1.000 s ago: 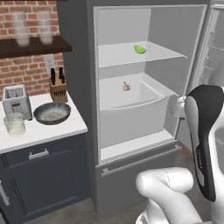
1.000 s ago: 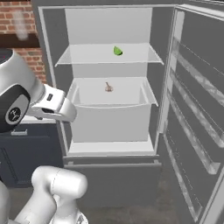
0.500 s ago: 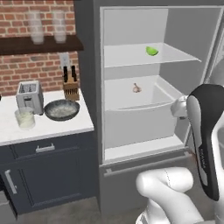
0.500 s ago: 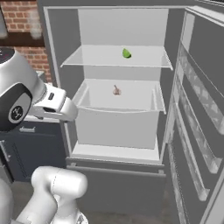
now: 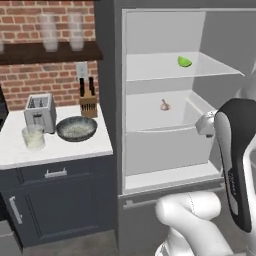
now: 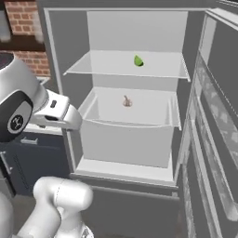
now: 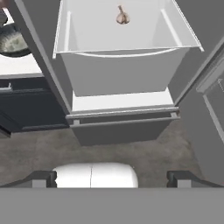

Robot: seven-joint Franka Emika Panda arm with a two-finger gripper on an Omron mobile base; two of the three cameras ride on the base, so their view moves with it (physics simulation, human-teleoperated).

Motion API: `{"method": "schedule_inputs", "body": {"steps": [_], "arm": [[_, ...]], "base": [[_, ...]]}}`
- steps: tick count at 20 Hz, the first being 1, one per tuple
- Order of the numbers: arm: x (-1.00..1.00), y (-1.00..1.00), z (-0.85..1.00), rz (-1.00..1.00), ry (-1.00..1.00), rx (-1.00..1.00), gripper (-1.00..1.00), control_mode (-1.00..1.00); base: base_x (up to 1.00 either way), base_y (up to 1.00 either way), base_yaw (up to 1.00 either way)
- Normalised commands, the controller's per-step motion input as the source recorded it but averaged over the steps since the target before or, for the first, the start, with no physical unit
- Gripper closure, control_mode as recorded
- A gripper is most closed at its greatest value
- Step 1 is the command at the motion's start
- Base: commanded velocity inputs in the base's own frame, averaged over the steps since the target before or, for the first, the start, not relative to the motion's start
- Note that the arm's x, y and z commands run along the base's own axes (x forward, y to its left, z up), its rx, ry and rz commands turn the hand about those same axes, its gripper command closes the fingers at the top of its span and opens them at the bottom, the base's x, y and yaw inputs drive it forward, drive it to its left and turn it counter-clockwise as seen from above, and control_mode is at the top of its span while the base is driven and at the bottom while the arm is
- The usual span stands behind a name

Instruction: Grab a lemon wedge from the fridge and one ice cube from the ice bowl, and put them in the glass of lemonade.

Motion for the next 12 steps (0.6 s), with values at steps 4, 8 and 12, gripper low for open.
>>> {"method": "schedule_inputs", "body": {"steps": [4,8,12], "arm": [[0.00,0.00,0.00,0.00,0.00,0.00,-1.00,1.00],[0.00,0.00,0.00,0.00,0.00,0.00,-1.00,1.00],[0.00,0.00,0.00,0.00,0.00,0.00,-1.00,1.00]], "base": [[1.00,0.00,-0.05],[0.69,-0.28,-0.14],[0.23,-0.64,-0.08]]}}
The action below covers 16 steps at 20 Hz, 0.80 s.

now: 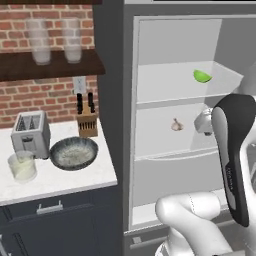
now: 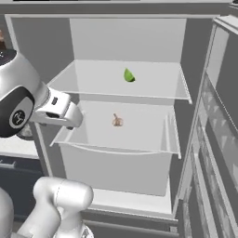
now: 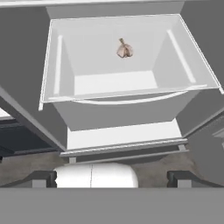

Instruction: Grab a lemon wedge from the fridge and one ice cube from the ice bowl, and put them in the glass of lemonade.

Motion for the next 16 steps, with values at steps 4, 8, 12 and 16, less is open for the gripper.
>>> {"method": "schedule_inputs", "body": {"steps": [4,8,12,16], "arm": [[0.00,0.00,0.00,0.00,0.00,0.00,-1.00,1.00],[0.00,0.00,0.00,0.00,0.00,0.00,-1.00,1.00],[0.00,0.00,0.00,0.00,0.00,0.00,-1.00,1.00],[-0.14,0.00,0.03,0.04,-0.03,0.00,-1.00,-1.00]], "base": [[-0.20,-0.72,-0.04],[-0.49,-0.84,-0.01],[-0.06,-0.12,0.00],[0.00,0.00,0.01]]}}
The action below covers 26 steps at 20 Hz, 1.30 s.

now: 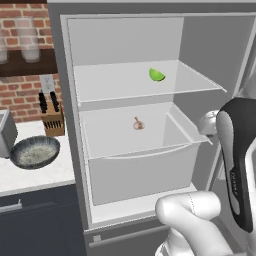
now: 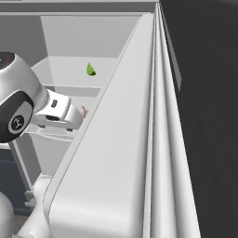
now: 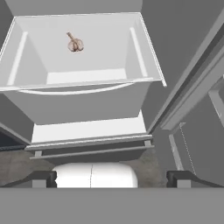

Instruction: Grab a lemon wedge from the fridge and one ice cube from the ice bowl, and put them in the glass of lemonade.

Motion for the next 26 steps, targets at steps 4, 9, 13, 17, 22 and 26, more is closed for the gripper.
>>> {"method": "schedule_inputs", "body": {"steps": [4,9,13,17,22,26], "arm": [[-0.15,0.08,0.14,0.06,-0.15,0.01,-1.00,-1.00],[-0.16,0.23,0.34,0.03,-0.21,0.08,-1.00,-1.00],[0.01,0.19,0.33,0.00,-0.27,0.13,-1.00,-1.00],[0.64,0.04,0.41,0.00,-0.13,0.17,-1.00,-1.00],[0.94,0.05,0.70,0.00,0.00,0.03,-1.00,-1.00],[0.82,0.04,0.57,0.00,0.05,-0.03,-1.00,-1.00]], "base": [[0.00,0.00,0.00],[0.00,0.00,0.00],[0.00,0.00,0.00],[0.00,0.00,0.00],[0.00,0.00,0.00],[0.00,0.00,0.00]]}}
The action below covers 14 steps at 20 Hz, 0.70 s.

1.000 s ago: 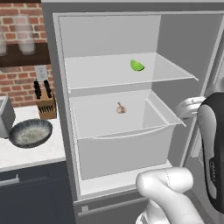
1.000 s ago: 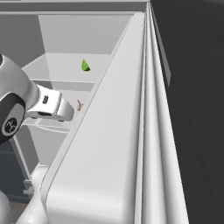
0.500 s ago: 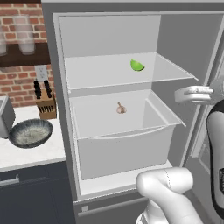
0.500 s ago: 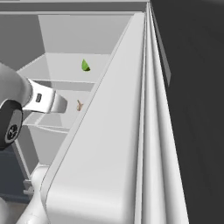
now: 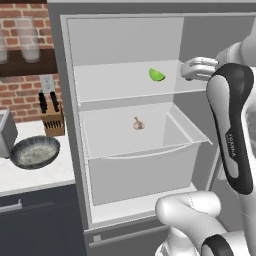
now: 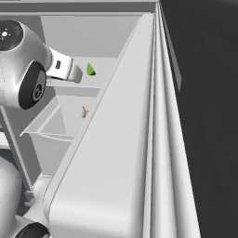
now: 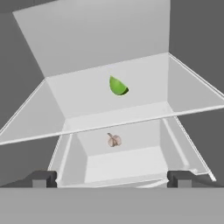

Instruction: Grab a lemon wedge from the fridge and one ice cube from the ice bowl, and put them in the glass of lemonade.

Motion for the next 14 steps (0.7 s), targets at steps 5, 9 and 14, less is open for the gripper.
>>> {"method": "schedule_inputs", "body": {"steps": [5,9,14], "arm": [[0.57,0.00,-0.38,0.00,0.02,-0.06,-1.00,-1.00],[0.44,0.00,-0.52,0.00,0.00,0.00,-1.00,-1.00],[0.53,0.02,-0.21,0.02,0.00,0.00,-1.00,-1.00]], "base": [[0.00,0.00,0.00],[0.00,0.00,0.00],[0.00,0.00,0.00]]}}
